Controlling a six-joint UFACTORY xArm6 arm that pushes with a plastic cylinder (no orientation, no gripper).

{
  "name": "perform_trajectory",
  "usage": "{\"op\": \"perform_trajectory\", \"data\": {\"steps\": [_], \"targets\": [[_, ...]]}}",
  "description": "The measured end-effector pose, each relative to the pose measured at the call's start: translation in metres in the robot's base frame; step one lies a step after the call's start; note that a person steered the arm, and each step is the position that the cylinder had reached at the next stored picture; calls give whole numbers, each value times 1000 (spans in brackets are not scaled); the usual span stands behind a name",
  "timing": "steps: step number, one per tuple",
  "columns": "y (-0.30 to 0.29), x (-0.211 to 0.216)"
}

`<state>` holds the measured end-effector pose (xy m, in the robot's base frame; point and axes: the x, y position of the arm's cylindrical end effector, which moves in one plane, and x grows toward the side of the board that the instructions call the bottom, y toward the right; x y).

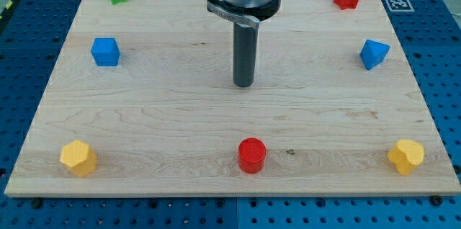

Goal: Push the heart to the bottom left side of the triangle

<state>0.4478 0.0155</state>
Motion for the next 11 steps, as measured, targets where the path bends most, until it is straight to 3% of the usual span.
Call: {"op": "perform_trajectory", "data": {"steps": [2,4,7,8,10,11], "targets": [[4,1],[65,87],[71,101],[75,129],[79,141],[130,141]]}}
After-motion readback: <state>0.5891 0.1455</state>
